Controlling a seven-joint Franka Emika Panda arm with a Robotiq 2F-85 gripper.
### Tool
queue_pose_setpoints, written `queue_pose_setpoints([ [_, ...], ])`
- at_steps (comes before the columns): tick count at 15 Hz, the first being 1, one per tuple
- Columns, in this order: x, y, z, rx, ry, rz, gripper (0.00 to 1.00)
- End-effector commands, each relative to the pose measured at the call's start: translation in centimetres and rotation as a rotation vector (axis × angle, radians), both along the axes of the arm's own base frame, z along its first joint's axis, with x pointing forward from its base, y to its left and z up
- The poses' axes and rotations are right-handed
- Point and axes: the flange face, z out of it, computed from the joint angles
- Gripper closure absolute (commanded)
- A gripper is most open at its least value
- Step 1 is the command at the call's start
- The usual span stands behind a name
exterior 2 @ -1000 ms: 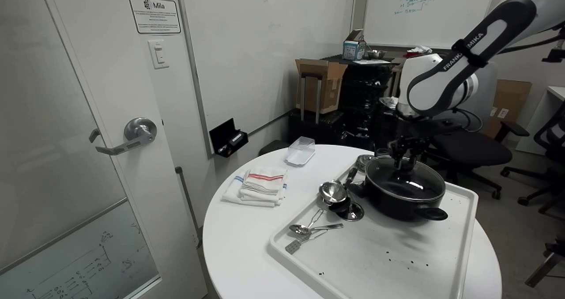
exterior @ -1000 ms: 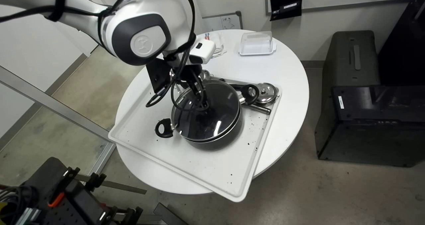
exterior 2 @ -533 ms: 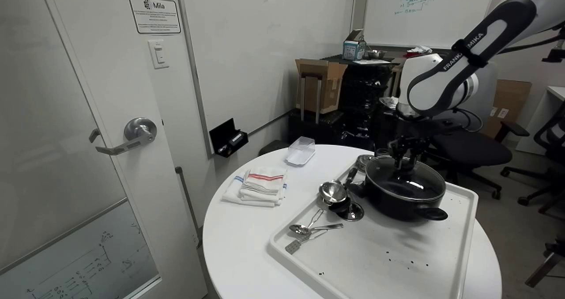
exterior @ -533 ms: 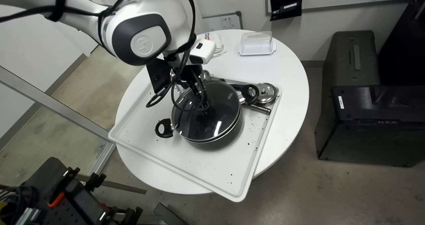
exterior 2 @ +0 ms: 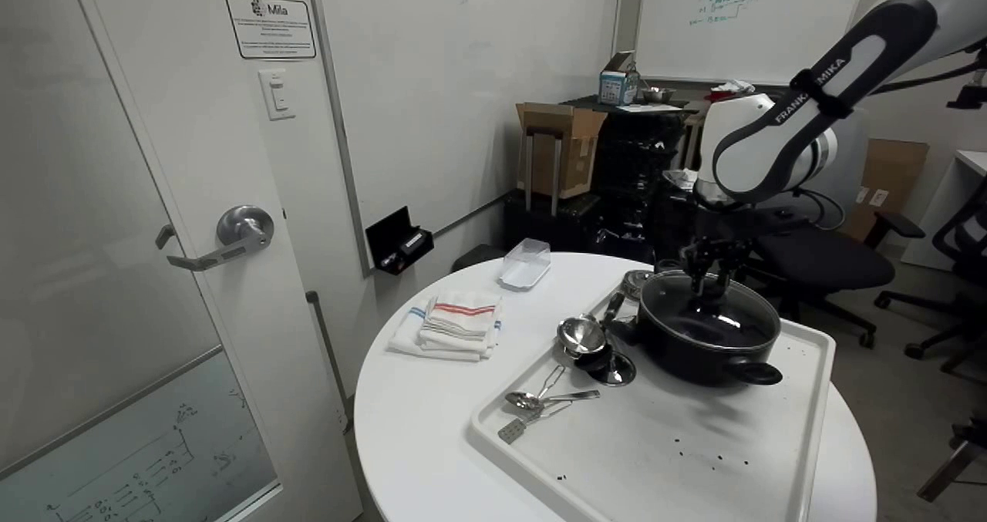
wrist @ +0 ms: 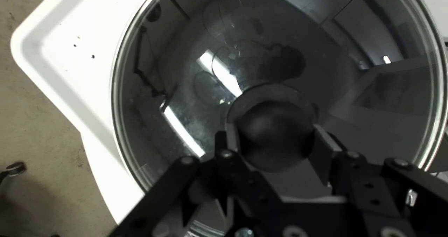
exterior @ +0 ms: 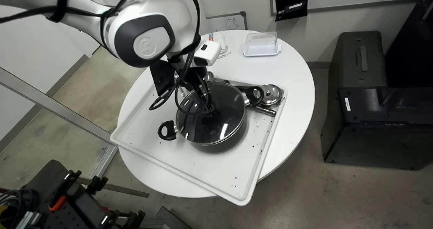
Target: Put the lid on the pot
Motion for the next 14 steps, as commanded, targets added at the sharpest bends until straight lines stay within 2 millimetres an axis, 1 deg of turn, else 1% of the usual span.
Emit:
queue_pose_setpoints([
  [1, -0.42, -0.60, 0.53, -0.009, 0.010, -0.030, 0.75],
  [5, -0.54, -0.83, 0.47, -0.011, 0.013, -0.033, 0.75],
  [14, -0.25, -0.17, 0.32, -0.001, 0.007, -0.024, 0.75],
])
